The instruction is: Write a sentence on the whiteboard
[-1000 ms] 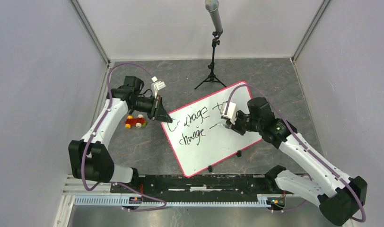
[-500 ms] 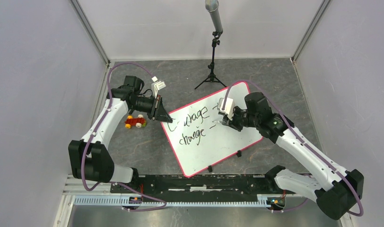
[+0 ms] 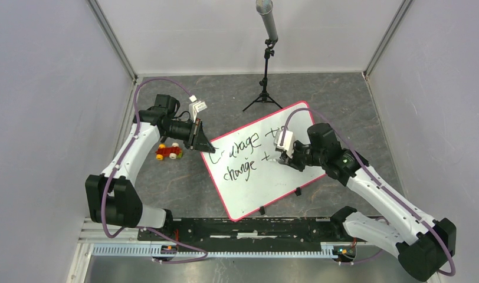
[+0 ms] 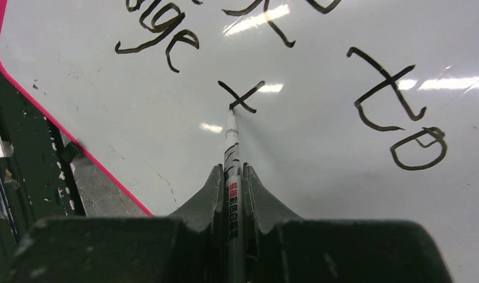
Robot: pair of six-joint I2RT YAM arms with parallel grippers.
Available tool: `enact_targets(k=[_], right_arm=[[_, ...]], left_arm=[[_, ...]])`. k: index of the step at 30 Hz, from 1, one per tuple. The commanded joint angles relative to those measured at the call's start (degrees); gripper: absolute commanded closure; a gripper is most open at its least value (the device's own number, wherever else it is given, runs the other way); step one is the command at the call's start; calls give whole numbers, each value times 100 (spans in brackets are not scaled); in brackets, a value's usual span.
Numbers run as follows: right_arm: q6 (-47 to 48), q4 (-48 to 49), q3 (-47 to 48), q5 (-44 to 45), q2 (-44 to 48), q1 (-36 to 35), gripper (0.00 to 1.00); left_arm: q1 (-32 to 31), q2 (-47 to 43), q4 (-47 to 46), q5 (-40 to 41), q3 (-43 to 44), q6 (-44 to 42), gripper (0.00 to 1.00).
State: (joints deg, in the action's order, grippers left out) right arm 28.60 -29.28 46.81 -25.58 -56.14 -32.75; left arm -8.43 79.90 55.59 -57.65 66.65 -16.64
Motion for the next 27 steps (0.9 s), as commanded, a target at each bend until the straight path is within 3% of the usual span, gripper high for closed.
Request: enact_targets(k=[1,27], right_arm=[[40,-73,-271,7,147,-3,100],[243,-220,784,631,-168,6,100]], left_arm=[[-186,89,-90,386,42,-228,97],[-195,74,-93,368,33,-233,98]])
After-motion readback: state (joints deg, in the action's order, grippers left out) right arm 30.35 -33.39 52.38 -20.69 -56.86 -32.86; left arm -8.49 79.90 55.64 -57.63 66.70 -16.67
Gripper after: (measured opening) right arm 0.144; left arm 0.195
